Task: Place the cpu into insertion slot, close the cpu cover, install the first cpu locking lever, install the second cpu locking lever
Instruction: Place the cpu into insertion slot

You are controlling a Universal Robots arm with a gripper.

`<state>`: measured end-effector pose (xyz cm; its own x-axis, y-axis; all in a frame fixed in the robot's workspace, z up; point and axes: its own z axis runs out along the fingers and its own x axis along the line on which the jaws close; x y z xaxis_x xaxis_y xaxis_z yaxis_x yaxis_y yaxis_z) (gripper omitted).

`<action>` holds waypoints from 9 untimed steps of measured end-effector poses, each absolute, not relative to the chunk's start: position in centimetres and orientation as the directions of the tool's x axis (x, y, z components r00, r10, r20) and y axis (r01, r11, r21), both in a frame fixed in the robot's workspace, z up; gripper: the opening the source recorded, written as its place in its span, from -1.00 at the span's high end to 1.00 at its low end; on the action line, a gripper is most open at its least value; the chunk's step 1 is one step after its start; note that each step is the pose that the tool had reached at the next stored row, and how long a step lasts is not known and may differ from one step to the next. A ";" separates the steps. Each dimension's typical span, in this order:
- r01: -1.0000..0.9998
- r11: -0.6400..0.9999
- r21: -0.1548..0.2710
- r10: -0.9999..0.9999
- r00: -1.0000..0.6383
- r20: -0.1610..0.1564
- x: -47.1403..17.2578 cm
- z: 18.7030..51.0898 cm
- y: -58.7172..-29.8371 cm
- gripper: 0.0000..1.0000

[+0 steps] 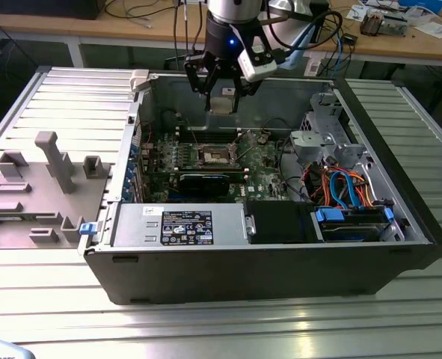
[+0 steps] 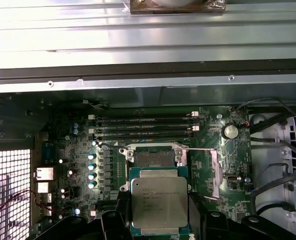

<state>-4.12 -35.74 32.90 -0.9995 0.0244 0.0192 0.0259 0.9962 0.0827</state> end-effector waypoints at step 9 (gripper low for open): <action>0.026 0.996 0.083 0.024 -1.000 0.019 -4.2 32.7 -35.7 -0.09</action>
